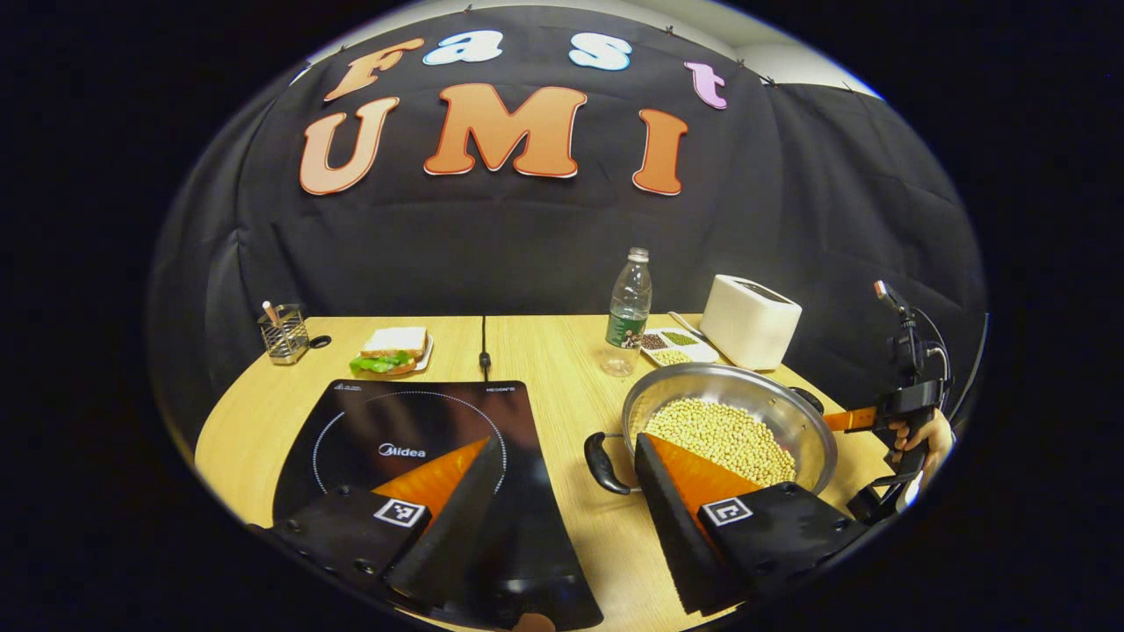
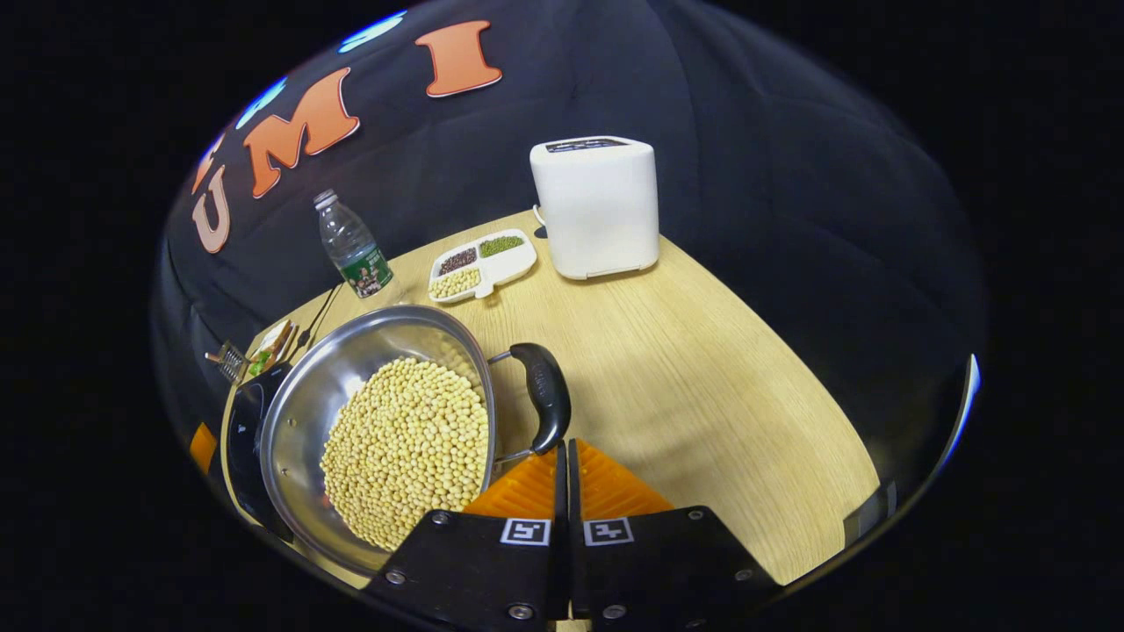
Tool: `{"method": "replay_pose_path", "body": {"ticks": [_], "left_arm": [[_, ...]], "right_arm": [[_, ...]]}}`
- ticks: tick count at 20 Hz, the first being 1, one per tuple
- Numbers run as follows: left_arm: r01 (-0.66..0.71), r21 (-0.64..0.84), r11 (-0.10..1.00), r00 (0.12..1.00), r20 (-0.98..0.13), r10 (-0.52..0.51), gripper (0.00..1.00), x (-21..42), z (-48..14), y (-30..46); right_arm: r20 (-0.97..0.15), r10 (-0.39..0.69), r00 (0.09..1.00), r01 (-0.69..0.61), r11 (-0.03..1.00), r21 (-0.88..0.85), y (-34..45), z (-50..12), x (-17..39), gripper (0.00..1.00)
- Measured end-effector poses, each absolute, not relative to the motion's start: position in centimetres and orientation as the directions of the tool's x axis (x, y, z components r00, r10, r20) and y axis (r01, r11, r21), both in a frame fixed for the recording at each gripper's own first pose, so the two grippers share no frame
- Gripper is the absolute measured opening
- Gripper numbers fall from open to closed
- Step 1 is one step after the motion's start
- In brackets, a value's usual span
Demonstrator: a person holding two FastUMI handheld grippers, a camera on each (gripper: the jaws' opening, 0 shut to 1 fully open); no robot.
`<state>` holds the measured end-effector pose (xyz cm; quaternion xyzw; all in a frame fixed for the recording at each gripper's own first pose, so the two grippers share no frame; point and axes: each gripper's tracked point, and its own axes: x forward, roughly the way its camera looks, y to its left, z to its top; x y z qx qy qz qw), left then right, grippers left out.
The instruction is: First push the handle of the pot to place it horizontally, then grasp the pot with both hands and set it on the induction cooktop.
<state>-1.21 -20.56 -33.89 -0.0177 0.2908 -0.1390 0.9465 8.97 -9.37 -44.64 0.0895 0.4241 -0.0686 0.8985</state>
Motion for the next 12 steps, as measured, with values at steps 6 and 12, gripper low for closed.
{"method": "replay_pose_path", "body": {"ticks": [6,12], "left_arm": [[0.240,-0.116,0.964,0.809,-0.525,-0.265,0.99,-0.6,-35.3,-22.9],[0.216,-0.105,0.971,0.826,-0.511,-0.239,0.99,0.6,-36.4,-24.4]], "right_arm": [[-0.768,-0.044,0.639,0.195,0.975,0.107,-9.8,-44.5,9.1,0.00],[-0.668,-0.081,0.739,0.169,0.983,0.068,-11.0,-39.9,8.4,0.00]]}}
